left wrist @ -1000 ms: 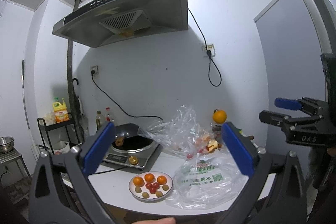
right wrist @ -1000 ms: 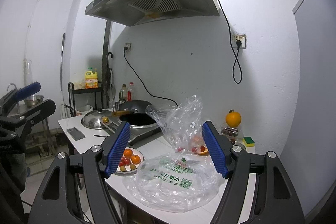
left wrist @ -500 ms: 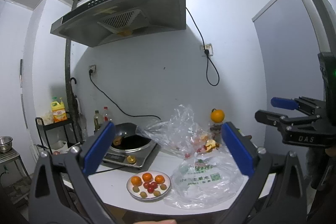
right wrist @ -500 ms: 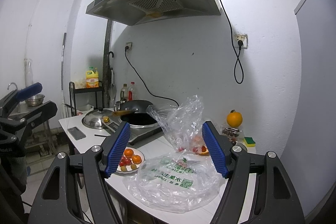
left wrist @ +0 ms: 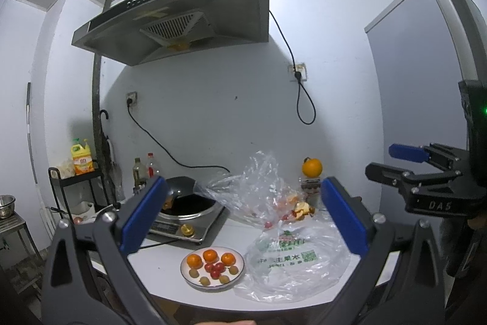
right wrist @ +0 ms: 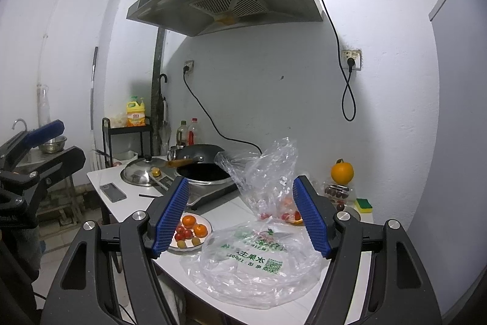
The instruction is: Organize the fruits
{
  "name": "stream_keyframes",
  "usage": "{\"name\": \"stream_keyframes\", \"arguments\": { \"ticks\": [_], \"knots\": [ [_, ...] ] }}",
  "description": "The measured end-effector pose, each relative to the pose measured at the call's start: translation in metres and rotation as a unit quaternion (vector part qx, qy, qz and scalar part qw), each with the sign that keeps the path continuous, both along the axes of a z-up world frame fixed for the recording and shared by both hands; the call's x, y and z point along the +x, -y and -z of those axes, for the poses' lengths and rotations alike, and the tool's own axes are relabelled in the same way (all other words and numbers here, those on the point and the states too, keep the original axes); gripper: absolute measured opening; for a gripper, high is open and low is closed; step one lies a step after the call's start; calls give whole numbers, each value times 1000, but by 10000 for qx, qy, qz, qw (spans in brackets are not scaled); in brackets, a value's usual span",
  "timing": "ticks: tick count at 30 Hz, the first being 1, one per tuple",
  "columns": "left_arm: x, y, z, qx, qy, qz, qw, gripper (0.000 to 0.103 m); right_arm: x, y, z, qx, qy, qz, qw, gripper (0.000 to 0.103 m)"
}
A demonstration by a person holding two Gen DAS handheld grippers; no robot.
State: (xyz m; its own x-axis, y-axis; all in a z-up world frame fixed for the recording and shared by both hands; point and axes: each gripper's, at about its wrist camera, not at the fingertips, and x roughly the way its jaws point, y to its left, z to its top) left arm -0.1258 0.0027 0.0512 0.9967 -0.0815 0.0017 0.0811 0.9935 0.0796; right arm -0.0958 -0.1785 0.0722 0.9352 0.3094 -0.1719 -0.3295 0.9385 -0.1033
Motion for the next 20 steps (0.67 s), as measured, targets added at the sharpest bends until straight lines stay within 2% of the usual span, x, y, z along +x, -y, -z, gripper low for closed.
{"name": "stream_keyframes", "arguments": {
  "ticks": [20],
  "knots": [
    [-5,-2,-1,-19,86,-4,10000,102,0,-3,0,-11,-3,-6,10000,74]
  ]
}}
